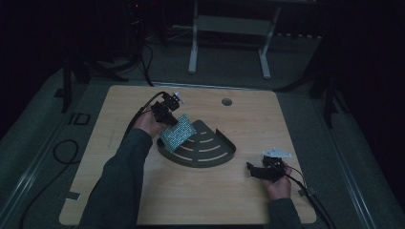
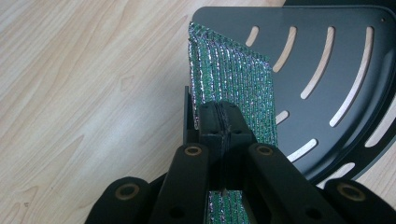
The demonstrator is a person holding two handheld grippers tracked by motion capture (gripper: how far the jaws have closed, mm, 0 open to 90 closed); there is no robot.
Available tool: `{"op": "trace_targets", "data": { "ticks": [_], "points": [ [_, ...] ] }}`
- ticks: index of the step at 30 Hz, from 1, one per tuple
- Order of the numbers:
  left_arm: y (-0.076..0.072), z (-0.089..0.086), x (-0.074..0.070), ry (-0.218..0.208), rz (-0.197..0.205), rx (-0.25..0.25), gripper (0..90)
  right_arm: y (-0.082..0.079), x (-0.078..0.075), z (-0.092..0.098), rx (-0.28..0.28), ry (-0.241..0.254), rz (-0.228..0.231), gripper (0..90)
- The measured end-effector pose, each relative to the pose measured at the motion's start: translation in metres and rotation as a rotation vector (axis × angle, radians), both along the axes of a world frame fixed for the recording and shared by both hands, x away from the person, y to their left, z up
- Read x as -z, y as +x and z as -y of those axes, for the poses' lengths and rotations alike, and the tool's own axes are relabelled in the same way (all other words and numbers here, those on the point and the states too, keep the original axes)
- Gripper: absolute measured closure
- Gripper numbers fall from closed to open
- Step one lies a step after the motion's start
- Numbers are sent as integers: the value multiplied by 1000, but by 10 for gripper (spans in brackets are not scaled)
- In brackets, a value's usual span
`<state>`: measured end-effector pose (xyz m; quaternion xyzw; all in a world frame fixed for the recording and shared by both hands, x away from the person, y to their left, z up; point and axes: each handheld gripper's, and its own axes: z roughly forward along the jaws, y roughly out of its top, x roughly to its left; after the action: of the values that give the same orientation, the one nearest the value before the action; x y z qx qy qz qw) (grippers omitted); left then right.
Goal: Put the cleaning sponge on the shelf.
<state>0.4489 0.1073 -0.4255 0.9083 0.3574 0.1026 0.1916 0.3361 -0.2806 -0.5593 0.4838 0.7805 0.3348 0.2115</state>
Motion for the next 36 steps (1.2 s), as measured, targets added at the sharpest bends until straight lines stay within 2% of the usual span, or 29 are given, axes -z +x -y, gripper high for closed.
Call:
{"op": "trace_targets", "data": {
  "ticks": [36],
  "points": [
    [0, 14, 21, 71, -7, 40, 899, 0, 0, 0, -1, 1, 0, 175]
  ]
}}
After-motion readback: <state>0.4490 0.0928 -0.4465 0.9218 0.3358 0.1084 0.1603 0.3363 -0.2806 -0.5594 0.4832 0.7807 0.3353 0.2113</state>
